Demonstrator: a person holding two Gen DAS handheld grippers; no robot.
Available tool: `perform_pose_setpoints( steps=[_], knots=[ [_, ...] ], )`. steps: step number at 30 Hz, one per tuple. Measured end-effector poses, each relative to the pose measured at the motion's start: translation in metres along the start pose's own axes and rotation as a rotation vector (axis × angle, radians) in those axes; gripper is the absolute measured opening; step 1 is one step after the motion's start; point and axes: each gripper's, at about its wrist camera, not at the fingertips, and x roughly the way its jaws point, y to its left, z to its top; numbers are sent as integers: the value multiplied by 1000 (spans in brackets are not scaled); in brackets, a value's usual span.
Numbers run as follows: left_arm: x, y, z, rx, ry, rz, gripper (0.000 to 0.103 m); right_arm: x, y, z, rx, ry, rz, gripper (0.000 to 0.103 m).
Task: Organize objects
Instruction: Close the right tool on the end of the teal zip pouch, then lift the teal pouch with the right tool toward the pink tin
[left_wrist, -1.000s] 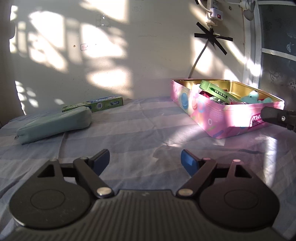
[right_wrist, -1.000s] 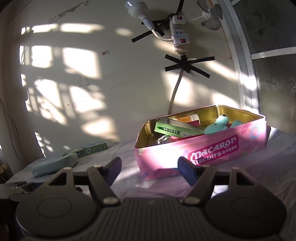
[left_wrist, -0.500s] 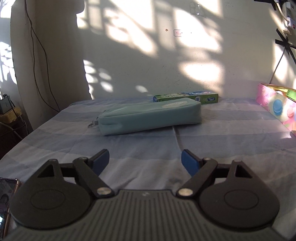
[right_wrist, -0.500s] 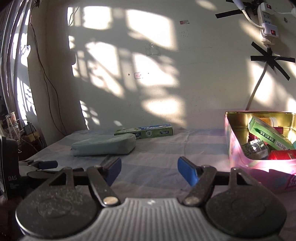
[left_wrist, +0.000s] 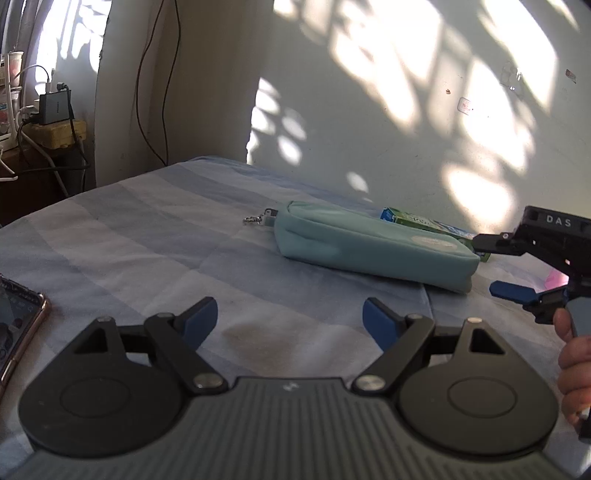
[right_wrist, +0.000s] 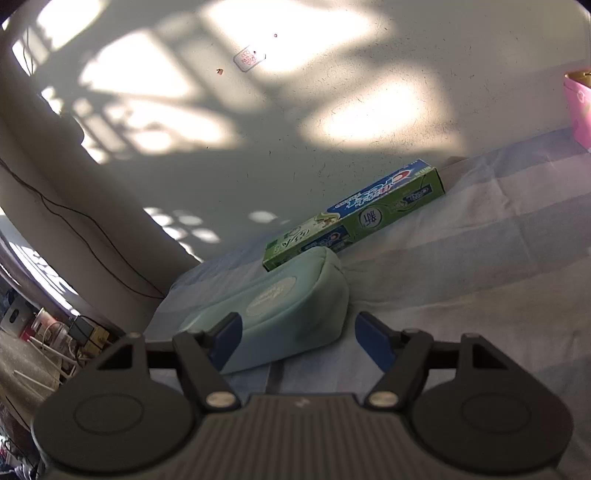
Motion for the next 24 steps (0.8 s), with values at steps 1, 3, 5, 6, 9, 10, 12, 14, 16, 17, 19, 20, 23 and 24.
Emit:
perform_pose_setpoints(
  steps=[1, 3, 5, 6, 9, 10, 12, 14, 16, 17, 19, 20, 23, 24],
  knots=[
    [1, 0, 0, -3, 2, -1, 87, 12, -5, 4, 45, 16, 17, 70],
    [2, 3, 1, -18, 8, -4, 88, 31, -10, 8, 106, 43, 33, 68],
    [3, 6, 1, -37, 15, -7, 88, 42, -8, 8, 108, 46, -12, 43],
    [4, 7, 1, -44, 17, -8, 88, 44, -6, 7, 93, 50, -31, 39],
    [5, 7, 1, -49, 19, -10, 88, 37, -4, 3, 84, 33, -47, 30],
    [5, 7, 1, -47, 19, -10, 88, 33, -4, 1, 80, 32, -53, 30],
    [4, 8, 1, -47, 13, -11, 89, 18, -4, -2, 61, 25, -70, 28],
    [2, 10, 1, -55, 2, -17, 90, -2, -7, -6, 39, 21, -76, 28],
    [-1, 13, 1, -72, -17, -34, 91, -28, -13, -12, 23, 22, -72, 27],
    [-3, 15, 2, -84, -28, -51, 91, -44, -19, -16, 23, 26, -66, 26],
    [-5, 17, 2, -96, -41, -81, 91, -76, -32, -25, 30, 34, -55, 26],
    [-8, 16, 3, -98, -51, -105, 91, -93, -40, -32, 32, 37, -54, 25],
    [-13, 9, 2, -63, -81, -161, 91, -147, -66, -53, 50, 23, -65, 25],
    [-16, 4, 0, -38, -92, -178, 91, -162, -74, -59, 57, 14, -69, 25]
  ],
)
